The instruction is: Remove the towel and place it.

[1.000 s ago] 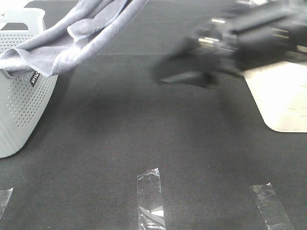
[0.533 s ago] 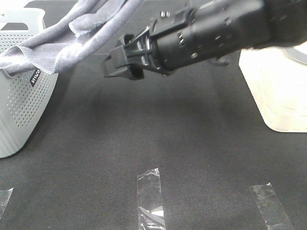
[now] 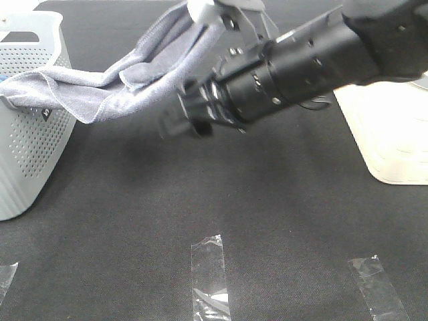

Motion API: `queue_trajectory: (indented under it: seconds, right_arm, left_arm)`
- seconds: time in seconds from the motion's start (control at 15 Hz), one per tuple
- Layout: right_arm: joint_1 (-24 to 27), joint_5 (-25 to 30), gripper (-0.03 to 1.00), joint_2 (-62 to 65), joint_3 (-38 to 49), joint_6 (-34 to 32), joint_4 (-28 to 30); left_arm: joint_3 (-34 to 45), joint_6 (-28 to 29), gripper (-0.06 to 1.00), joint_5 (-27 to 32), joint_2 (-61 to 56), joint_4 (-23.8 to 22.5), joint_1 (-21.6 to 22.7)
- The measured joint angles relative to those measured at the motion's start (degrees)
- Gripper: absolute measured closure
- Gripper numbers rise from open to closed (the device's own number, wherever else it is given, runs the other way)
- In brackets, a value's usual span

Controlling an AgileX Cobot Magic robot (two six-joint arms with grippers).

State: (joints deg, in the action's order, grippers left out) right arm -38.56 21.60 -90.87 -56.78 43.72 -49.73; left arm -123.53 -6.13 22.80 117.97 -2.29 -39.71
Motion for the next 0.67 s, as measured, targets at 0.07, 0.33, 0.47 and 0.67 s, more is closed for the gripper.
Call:
queue_trajectory:
  seconds: [0.07, 0.33, 0.47, 0.67]
  right_arm:
    - [0.0, 1.5, 0.37, 0.8, 0.0, -6.5, 6.6]
    - [0.0, 5.0, 0.37, 2.9, 0.1, -31.6, 29.7]
    - [0.0, 2.2, 0.37, 3.0, 0.1, -36.0, 32.1]
    - [0.0, -6.4, 0.37, 3.0, 0.1, -34.2, 26.6]
  left_arm:
    - [-1.0, 0.0, 0.94, -0.6, 0.2, 0.4, -0.2]
    - [-3.4, 0.2, 0.94, -0.9, 1.5, 2.3, -0.3]
    - [-3.8, 0.2, 0.94, 4.4, 2.1, 2.3, -0.3]
    - [-6.3, 0.2, 0.94, 10.6, 2.1, 1.7, -0.3]
